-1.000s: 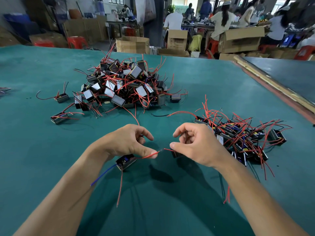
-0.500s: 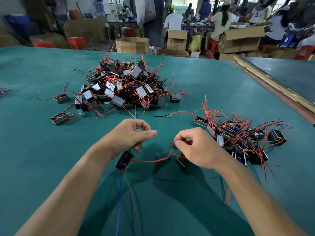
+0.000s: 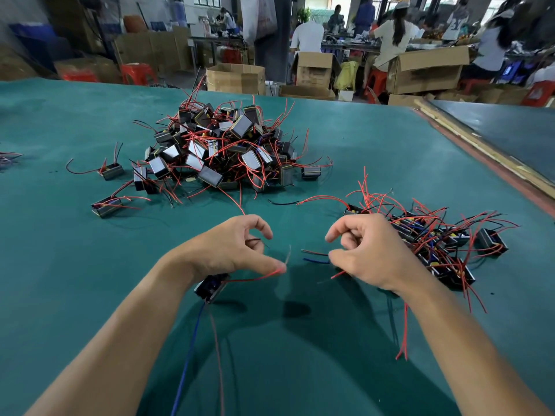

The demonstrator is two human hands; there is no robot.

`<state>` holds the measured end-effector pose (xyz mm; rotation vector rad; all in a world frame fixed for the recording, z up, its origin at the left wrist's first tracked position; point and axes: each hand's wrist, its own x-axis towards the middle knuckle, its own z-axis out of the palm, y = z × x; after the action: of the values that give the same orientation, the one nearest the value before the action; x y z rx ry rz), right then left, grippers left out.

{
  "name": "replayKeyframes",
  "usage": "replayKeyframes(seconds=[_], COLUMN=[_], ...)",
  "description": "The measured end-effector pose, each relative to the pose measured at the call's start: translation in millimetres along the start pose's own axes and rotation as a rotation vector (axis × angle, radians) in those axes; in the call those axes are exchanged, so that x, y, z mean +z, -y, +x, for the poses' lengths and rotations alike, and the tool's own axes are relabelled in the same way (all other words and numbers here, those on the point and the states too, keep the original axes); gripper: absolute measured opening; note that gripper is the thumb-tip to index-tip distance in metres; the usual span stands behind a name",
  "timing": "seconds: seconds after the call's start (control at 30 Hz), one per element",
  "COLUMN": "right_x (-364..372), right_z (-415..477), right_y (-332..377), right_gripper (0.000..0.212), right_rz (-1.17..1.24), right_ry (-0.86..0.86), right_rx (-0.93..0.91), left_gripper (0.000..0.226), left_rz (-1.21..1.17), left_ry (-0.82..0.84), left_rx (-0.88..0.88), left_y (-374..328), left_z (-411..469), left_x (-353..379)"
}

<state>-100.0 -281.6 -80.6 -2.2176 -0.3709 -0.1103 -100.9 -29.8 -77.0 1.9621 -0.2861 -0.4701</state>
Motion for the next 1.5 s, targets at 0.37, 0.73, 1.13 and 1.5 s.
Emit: replayKeyframes(seconds=[0.37,0.73,1.13,1.5], right_x=[23,21,21,21], right_z=[-5,-3,-2,-2], right_y=[12,8,6,7], right_gripper=[0.027,0.022,0.02,0.021], right_rz=[-0.09,-0.069,-0.051,-0.073], right_ry=[0.226,0.192,0.159,0.05], right_rx=[-0.015,0.028,0.053,0.01], left_gripper=[0.051,0.043,0.029,0.023], left_rz=[-0.028,0.281,0.568,0.418], left_ry=[-0.035,-0.107,-0.328,-0.393], left_rx=[0.092,0.071,0.079,-0.106], left_y=[3,2,2,4], left_z=[8,6,7,9], left_x=[17,20,19,17])
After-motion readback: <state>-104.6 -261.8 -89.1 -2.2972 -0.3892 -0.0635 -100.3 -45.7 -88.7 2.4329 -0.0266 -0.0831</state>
